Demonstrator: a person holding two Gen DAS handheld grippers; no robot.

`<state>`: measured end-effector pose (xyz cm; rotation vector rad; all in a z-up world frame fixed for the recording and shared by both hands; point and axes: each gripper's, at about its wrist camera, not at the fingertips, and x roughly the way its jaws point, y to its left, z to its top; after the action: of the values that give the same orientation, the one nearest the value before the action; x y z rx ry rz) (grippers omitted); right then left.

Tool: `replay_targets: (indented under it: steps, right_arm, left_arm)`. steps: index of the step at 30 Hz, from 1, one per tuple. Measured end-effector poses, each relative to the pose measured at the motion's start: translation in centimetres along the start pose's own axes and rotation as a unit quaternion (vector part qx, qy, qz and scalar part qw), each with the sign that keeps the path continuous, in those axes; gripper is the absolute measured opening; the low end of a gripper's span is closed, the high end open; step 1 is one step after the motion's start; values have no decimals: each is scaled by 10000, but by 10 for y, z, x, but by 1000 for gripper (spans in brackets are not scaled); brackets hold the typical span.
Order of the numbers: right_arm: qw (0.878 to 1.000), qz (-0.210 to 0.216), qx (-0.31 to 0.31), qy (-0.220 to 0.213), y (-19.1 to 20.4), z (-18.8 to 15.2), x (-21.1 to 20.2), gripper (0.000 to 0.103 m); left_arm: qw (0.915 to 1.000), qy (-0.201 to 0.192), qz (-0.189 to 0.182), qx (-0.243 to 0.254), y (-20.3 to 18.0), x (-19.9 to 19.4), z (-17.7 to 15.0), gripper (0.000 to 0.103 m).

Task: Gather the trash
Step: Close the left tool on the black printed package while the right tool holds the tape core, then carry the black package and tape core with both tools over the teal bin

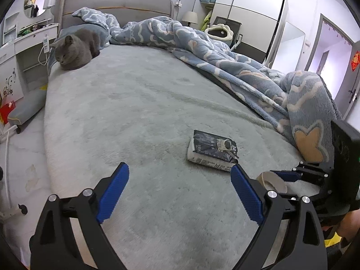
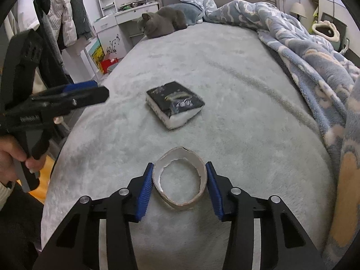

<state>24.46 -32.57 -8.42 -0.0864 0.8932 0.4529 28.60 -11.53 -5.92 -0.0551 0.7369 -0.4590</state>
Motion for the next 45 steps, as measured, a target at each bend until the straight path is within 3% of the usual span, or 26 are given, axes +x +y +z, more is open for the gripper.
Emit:
replay_targets:
  steps: [14, 29, 32, 35, 45]
  right_arm:
    - [9994, -214, 187, -196, -37, 18, -4, 46]
    - [9982, -350, 364, -316, -67, 35, 2, 46]
    - [9981, -352, 392, -315, -71, 38, 4, 46]
    - [9979, -327, 450, -330, -74, 41, 6, 46]
    - [9976, -206, 563, -343, -73, 51, 3, 46]
  left_arm:
    - [9983, 237, -443, 293, -24, 42, 12, 93]
    - [9936, 709, -535, 694, -48, 89, 15, 93]
    - [9928, 774, -489, 772, -52, 95, 15, 90]
    - [9923, 817, -489, 786, -53, 98, 17, 79]
    - [9928, 725, -438, 849, -53, 88, 17, 74]
